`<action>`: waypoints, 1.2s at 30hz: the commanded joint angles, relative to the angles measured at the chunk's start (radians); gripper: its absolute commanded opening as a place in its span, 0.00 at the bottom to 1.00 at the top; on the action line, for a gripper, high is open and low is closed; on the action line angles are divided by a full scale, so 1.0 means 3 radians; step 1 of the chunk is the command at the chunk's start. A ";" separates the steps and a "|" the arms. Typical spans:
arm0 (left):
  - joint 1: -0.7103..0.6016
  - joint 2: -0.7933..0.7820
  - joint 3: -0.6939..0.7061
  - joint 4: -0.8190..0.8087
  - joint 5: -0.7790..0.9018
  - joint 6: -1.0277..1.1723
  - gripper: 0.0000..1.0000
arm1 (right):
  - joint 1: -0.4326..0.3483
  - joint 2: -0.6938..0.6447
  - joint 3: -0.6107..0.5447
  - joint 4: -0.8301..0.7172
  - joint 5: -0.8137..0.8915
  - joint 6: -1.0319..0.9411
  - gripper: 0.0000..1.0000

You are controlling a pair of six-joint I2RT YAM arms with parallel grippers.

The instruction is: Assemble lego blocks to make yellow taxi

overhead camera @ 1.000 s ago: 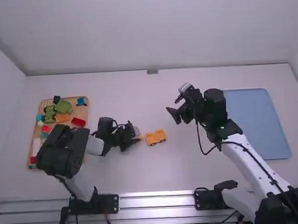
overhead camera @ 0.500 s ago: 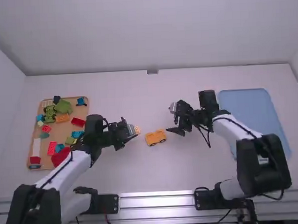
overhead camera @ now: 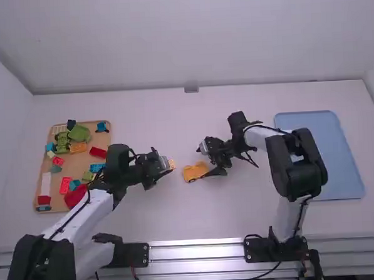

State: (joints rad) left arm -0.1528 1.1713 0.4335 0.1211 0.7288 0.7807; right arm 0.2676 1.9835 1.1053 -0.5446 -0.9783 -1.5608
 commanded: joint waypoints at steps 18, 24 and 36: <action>-0.0015 0.0001 -0.0004 -0.0109 0.0052 -0.0019 0.15 | 0.0090 0.0498 -0.0080 0.0413 -0.0284 -0.0022 0.99; -0.0015 0.0001 -0.0004 -0.0117 0.0055 -0.0023 0.15 | 0.0137 0.0498 -0.0312 0.0805 -0.0203 -0.0013 0.99; -0.0017 0.0033 -0.0004 -0.0141 0.0243 -0.0020 0.04 | 0.0085 0.0498 -0.0736 0.1996 -0.0253 0.0937 0.90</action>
State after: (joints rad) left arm -0.1528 1.1717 0.4335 0.0788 0.7708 0.7780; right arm 0.2878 2.1242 0.9001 0.0509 -1.0348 -1.3235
